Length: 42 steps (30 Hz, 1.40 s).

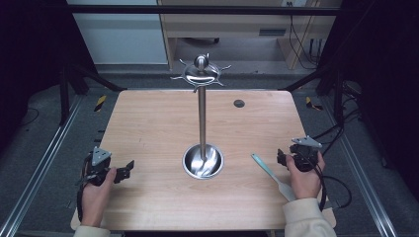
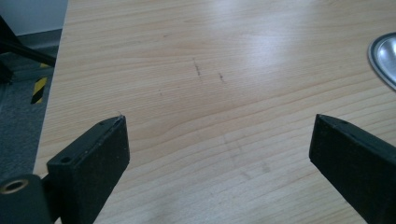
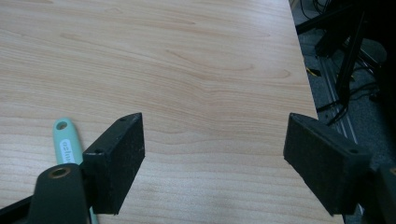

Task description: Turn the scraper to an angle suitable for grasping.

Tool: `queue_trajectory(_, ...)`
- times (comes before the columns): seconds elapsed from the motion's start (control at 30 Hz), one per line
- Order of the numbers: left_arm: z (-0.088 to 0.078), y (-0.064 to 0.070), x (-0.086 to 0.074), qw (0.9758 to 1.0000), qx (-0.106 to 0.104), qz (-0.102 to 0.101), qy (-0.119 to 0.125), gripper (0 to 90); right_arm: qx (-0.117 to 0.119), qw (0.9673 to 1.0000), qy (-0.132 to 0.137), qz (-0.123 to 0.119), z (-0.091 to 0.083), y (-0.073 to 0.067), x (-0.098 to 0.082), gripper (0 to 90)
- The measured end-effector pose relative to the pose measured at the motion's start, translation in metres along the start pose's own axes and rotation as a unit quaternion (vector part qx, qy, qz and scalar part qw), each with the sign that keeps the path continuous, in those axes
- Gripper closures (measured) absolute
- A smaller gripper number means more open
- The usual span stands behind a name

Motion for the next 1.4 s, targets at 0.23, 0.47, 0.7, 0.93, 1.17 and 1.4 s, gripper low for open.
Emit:
queue_trajectory(0.23,-0.002,-0.006,0.002,0.9999,0.005,-0.004,0.011,2.4,-0.011,0.9997,-0.019,0.008,0.003,0.001,-0.002,22.9)
queue_trajectory(0.47,-0.001,-0.004,0.002,0.9999,-0.001,0.004,0.013,2.3,-0.017,0.9991,-0.039,-0.006,0.009,0.000,-0.005,30.1)
queue_trajectory(0.7,0.001,-0.001,0.001,0.9997,-0.006,0.023,0.003,2.3,0.022,0.9989,-0.034,-0.024,0.018,-0.014,-0.002,62.2)
queue_trajectory(0.93,0.002,0.001,0.000,0.9995,-0.011,0.029,-0.002,2.4,0.097,0.9936,-0.037,-0.044,0.020,-0.049,-0.002,88.0)
queue_trajectory(1.17,0.005,0.003,-0.003,0.9991,-0.012,0.037,-0.014,2.4,0.135,0.9878,-0.053,-0.058,0.022,-0.064,-0.007,90.0)
queue_trajectory(1.4,0.004,0.004,-0.003,0.9990,-0.014,0.039,-0.016,2.4,0.150,0.9827,-0.081,-0.073,0.028,-0.072,-0.016,90.0)
Point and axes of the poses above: each handheld gripper's, and its own axes: z roughly forward along the jaws, x roughly out of its top, y roughly to its right, the point moved 8 cm from there along z, roughly forward along the jaws, and after that the axes turned 13 degrees about y, right-handed, at the moved point
